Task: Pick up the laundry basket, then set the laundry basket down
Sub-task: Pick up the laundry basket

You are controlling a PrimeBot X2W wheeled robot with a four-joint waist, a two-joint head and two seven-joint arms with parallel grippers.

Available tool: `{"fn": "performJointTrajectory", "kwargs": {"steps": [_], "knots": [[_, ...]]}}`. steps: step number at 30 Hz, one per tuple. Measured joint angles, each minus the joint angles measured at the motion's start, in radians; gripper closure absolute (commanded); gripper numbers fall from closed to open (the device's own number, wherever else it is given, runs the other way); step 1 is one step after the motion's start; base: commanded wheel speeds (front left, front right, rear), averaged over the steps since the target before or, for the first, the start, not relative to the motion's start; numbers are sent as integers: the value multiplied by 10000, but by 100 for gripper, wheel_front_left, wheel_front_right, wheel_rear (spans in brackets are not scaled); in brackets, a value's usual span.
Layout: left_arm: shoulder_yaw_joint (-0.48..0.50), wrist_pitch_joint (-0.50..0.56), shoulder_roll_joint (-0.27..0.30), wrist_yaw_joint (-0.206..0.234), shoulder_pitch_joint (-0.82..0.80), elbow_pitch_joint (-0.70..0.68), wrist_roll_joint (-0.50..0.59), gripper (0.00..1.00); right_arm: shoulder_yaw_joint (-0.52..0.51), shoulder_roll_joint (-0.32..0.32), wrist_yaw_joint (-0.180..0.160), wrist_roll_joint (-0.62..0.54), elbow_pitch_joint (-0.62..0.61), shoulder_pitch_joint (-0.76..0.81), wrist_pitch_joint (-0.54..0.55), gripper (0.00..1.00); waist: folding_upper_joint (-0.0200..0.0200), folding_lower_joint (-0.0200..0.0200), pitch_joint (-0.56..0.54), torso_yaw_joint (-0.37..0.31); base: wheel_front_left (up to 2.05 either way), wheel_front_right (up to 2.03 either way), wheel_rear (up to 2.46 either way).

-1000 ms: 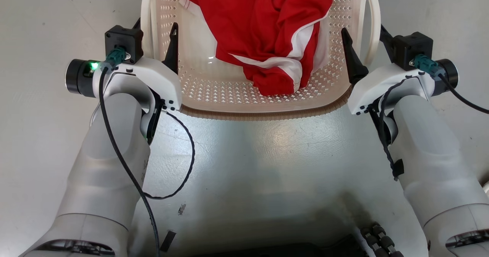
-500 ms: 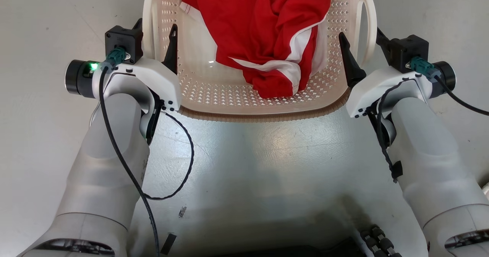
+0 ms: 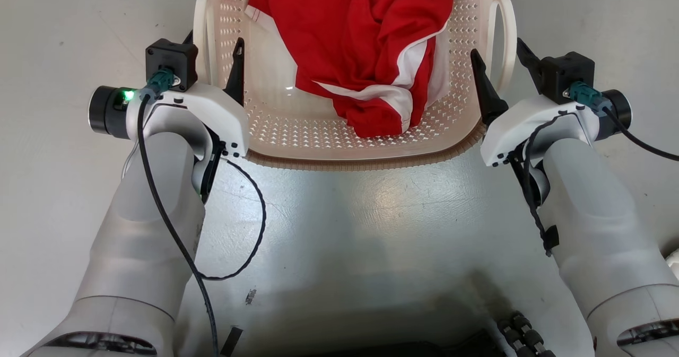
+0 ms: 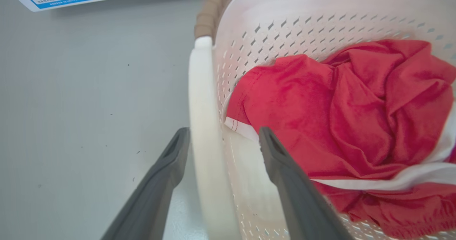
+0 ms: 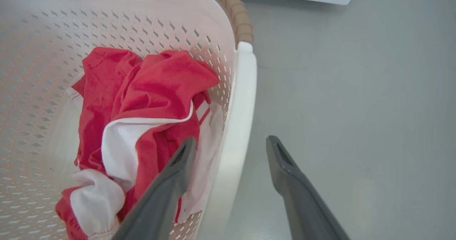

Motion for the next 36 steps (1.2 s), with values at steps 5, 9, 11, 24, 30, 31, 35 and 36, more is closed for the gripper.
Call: {"fn": "performJointTrajectory", "kwargs": {"steps": [5,9,11,24,30,31,35,36], "knots": [[-44,0,75,15,0,63,0,5,46,2,2,136,159,-1,0,0,0,0,-50,-40,0,0,0],[-86,0,77,13,0,199,0,100,63,-2,0,190,261,-1,0,100,0,0,-67,-46,0,0,0],[-119,0,71,13,0,249,-4,100,59,21,38,242,290,0,0,100,0,0,-67,-46,0,0,0],[-345,0,-194,221,304,917,-514,100,27,115,79,35,1070,260,2,100,0,0,-994,207,0,0,0],[-920,0,-215,226,943,1430,-1404,100,548,115,79,-4,1745,668,4,100,0,0,-1927,397,0,0,0],[-1062,0,-209,226,1073,1501,-1584,100,667,113,79,65,1864,709,4,100,0,0,-2106,427,0,0,0],[-1802,0,-207,226,1553,1919,-2464,100,1058,115,79,240,2332,976,44,100,0,0,-2903,546,0,0,0],[-1996,0,-205,226,1687,1973,-2679,100,1175,115,79,349,2403,1071,63,100,0,0,-3116,575,0,0,0]]}}
